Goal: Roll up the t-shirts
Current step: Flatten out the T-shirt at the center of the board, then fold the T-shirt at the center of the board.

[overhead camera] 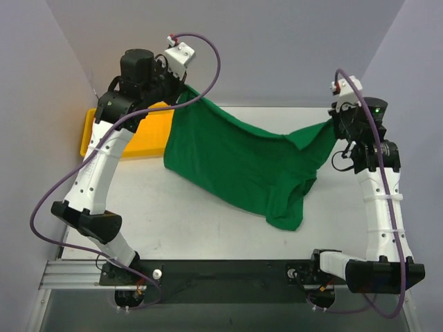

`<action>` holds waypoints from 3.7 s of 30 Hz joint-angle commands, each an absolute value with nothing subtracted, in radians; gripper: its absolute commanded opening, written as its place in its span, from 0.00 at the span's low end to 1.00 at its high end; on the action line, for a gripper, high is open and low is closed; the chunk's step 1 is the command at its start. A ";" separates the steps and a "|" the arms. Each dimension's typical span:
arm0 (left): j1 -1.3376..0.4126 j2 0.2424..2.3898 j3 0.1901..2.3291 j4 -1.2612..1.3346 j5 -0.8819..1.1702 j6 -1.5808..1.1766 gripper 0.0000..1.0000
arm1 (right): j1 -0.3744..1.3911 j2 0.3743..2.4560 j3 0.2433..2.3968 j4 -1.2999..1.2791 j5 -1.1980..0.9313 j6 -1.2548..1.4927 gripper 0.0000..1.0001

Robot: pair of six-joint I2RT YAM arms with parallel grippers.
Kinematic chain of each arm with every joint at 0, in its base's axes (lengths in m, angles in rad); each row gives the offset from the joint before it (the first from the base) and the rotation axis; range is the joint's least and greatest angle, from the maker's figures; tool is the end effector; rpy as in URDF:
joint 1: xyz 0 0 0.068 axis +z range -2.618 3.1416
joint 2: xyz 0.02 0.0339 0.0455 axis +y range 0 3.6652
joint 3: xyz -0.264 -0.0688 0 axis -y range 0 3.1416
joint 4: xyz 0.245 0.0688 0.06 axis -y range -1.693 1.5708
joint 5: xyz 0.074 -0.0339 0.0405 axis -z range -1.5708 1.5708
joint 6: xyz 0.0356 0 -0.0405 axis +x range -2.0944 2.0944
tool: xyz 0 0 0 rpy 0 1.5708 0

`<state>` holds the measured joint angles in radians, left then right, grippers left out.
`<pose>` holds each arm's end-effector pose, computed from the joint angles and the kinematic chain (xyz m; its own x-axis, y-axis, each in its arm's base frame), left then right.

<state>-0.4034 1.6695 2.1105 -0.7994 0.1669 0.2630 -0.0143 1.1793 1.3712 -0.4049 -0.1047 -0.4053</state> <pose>0.3142 -0.1405 0.4968 -0.1737 0.3529 -0.9194 0.5958 0.7810 0.1872 0.2553 0.0001 0.4400 -0.1596 -0.3899 -0.9069 -0.1641 0.9164 -0.3651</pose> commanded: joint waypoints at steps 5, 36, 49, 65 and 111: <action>-0.434 1.660 2.223 -0.684 0.008 0.324 0.00 | -0.040 1.242 1.709 -0.247 -0.077 -0.374 0.00; -0.442 1.197 2.134 -0.607 -0.020 0.370 0.00 | -0.043 0.989 2.121 -0.258 -0.184 -0.561 0.00; -0.390 1.152 1.933 -0.467 0.054 0.399 0.00 | -0.048 0.977 2.025 -0.175 -0.169 -0.584 0.00; -0.388 1.751 1.632 -0.316 0.009 0.500 0.00 | -0.046 1.312 1.232 0.081 -0.178 -0.515 0.00; -0.356 2.393 2.434 -0.416 0.296 0.601 0.00 | -0.090 1.838 1.582 -0.144 -0.072 -0.471 0.00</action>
